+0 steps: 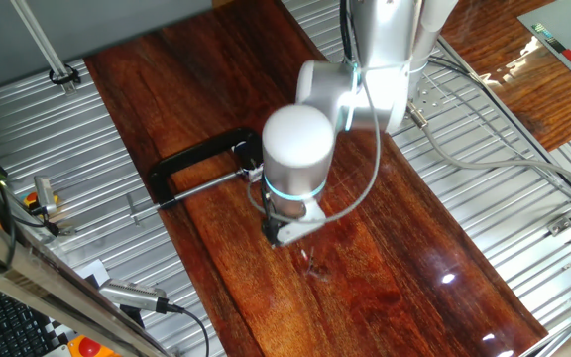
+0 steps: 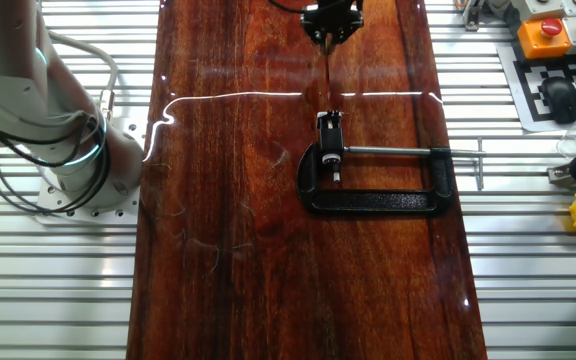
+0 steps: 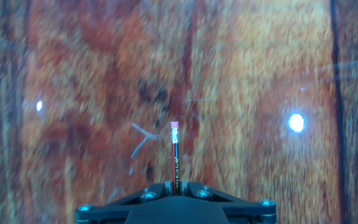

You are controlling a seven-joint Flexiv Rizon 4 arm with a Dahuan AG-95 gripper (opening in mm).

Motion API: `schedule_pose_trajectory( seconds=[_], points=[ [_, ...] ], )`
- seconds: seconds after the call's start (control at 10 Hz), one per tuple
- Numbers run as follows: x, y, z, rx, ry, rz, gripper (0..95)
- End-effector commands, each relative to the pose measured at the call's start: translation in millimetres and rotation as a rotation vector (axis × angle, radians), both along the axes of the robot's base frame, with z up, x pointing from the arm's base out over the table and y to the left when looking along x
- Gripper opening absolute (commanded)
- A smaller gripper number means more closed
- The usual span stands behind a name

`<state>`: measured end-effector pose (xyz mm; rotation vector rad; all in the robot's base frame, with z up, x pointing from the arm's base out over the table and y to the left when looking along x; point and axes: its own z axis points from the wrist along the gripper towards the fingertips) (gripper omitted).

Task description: Insert the pencil into the pencil sharpener

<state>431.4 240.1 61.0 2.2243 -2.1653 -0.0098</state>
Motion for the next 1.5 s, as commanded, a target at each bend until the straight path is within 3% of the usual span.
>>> schedule_pose_trajectory(
  seconds=[0.1, 0.7, 1.5],
  points=[
    [1.4, 2.0, -2.1, 0.004, 0.005, -0.017, 0.0],
    [1.4, 2.0, -2.1, 0.001, -0.021, -0.099, 0.0],
    [1.6, 1.6, -2.6, -0.015, -0.016, -0.020, 0.0]
  ],
)
